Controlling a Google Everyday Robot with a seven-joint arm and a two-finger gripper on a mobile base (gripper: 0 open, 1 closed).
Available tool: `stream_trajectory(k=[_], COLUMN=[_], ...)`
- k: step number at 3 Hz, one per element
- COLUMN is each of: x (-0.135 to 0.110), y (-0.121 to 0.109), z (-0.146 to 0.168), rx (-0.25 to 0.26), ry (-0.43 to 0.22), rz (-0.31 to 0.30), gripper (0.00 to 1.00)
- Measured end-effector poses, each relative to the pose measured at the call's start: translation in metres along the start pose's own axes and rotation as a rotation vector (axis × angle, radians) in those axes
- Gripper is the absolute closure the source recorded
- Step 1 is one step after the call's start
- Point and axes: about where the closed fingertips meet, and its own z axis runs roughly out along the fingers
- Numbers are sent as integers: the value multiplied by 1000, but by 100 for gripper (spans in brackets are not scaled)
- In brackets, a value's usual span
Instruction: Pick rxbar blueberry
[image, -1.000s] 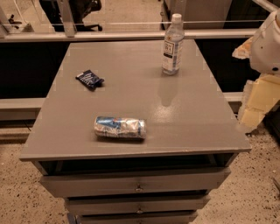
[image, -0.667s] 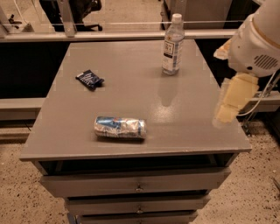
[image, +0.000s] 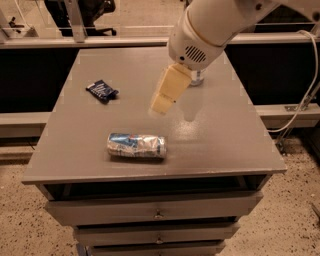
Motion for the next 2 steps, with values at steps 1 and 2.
stream_trajectory(k=[1,2], x=[1,-2], y=[0,0], z=[-1,-1], rx=[-1,4], ry=[2,-14], rz=[-1,2], gripper=[0,0])
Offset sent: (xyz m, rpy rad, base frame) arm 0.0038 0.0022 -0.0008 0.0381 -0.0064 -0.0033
